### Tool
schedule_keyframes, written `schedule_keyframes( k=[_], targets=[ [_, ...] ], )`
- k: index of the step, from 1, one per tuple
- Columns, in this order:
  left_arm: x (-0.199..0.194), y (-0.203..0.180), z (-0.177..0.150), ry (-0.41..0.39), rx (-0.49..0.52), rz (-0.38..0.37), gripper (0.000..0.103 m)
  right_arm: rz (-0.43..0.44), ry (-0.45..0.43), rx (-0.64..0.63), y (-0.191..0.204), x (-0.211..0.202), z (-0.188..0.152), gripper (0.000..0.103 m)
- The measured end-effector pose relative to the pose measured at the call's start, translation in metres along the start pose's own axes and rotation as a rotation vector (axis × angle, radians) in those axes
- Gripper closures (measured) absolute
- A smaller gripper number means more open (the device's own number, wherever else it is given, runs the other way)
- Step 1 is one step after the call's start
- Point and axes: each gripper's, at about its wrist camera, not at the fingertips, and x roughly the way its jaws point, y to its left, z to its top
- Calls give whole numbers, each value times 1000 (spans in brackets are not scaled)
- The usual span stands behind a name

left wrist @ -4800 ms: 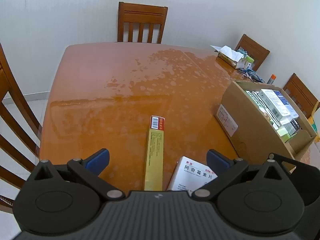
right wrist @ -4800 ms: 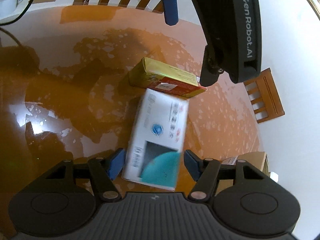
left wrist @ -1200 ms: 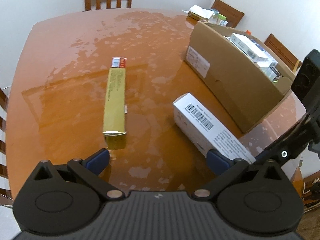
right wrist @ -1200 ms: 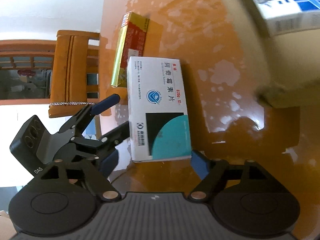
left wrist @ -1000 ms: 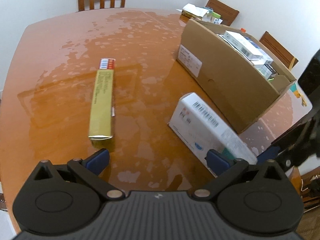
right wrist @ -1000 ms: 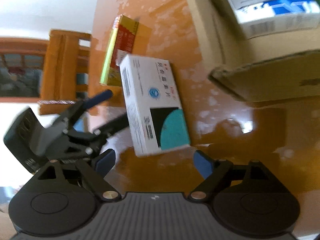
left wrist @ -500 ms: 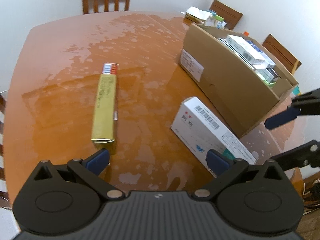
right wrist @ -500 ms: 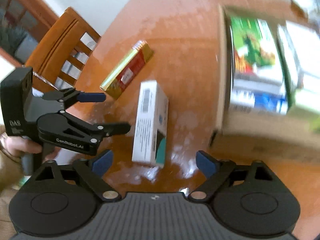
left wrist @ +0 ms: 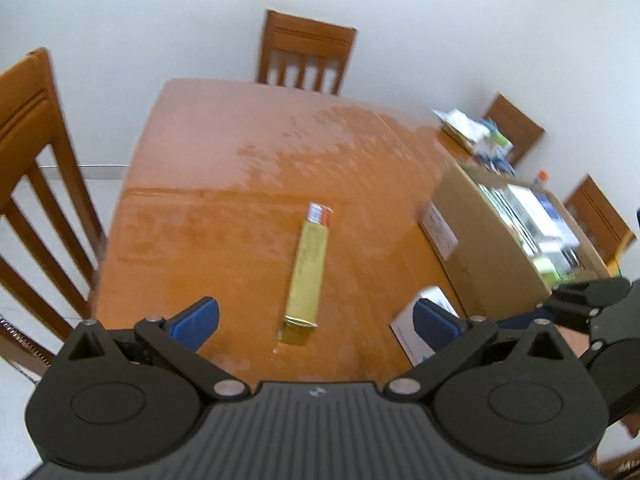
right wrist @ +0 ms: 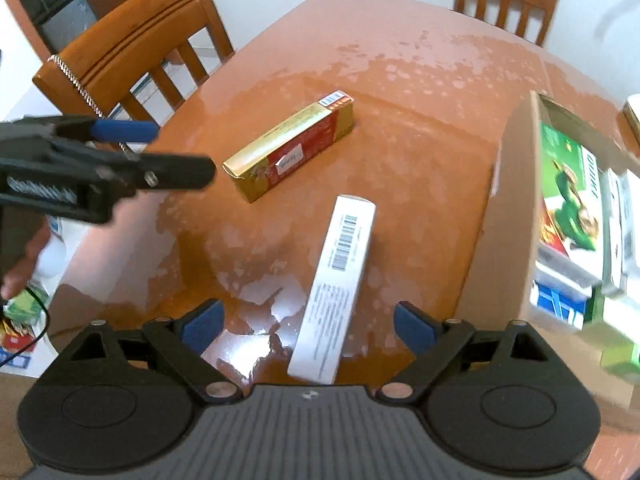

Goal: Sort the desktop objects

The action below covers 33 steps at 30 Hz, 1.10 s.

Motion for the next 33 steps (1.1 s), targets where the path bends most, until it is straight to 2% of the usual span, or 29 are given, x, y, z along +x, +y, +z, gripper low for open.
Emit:
schedule_keyframes(
  k=[1, 3, 8, 10, 12, 15, 21, 25, 29, 33],
  targets=[
    [-2, 0, 0, -7, -6, 11, 0, -8, -12, -6, 1, 2, 1, 10],
    [-7, 0, 0, -20, -15, 33, 0, -28, -4, -28, 1, 10, 3, 20],
    [-15, -1, -4, -41, -47, 55, 0, -49, 10, -67, -2, 23, 5, 26],
    [-15, -2, -6, -39, -52, 64, 0, -53, 17, -73, -3, 27, 6, 35],
    [-16, -3, -7, -38, -56, 66, 0, -55, 27, -77, -4, 29, 7, 57],
    [-17, -3, -10, -37, -56, 64, 0, -54, 49, -91, -5, 31, 7, 73],
    [-20, 0, -11, -46, -69, 69, 0, 2, 72, -71, -9, 25, 4, 74],
    [-22, 2, -8, -63, -75, 82, 0, 135, 69, 55, -25, 13, 7, 74],
    [-25, 3, -3, -81, -90, 90, 0, 319, 73, 222, -49, 3, 10, 74],
    [-26, -2, 1, -93, -89, 93, 0, 424, 64, 318, -66, 0, 6, 74]
  ],
)
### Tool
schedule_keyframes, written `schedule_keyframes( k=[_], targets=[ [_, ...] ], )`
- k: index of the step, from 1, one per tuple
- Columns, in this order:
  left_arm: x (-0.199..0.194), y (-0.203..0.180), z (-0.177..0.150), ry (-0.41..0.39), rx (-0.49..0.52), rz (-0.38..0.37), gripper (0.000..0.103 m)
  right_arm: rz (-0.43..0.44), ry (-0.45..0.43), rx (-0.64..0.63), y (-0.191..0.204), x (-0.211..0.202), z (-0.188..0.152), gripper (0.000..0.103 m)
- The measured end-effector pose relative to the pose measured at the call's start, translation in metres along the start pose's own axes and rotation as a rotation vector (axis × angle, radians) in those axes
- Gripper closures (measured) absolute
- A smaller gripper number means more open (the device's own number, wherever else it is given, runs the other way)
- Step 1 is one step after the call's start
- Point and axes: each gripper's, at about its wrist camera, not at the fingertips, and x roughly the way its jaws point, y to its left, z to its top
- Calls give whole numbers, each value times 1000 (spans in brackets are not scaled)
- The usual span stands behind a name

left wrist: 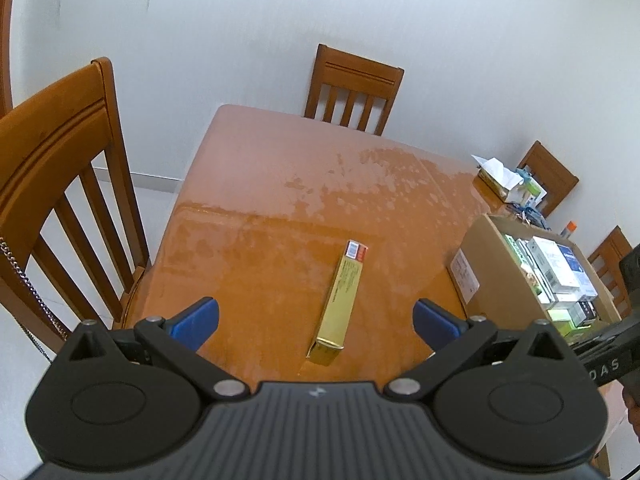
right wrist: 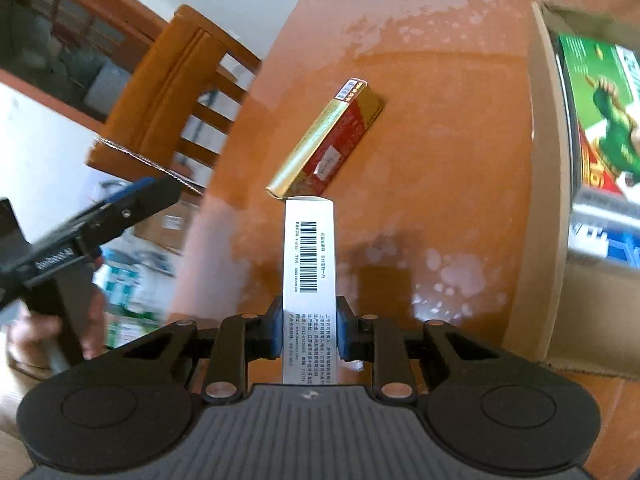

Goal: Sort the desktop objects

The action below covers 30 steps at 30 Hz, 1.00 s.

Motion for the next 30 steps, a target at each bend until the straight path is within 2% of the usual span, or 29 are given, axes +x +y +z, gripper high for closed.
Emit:
schedule_keyframes(
  k=[4, 12, 19, 24, 30],
  targets=[
    [4, -8, -2, 16, 18, 4, 0, 46, -11, 33, -8, -7, -1, 74],
    [15, -22, -16, 68, 31, 1, 0, 62, -21, 11, -7, -20, 1, 74],
    [11, -25, -20, 61, 21, 10, 0, 89, -50, 24, -14, -33, 7, 74],
    [10, -32, -20, 65, 27, 10, 0, 99, -111, 26, -21, -59, 14, 74],
    [10, -54, -20, 72, 57, -14, 0, 49, -216, 12, -39, -107, 24, 74]
  ],
)
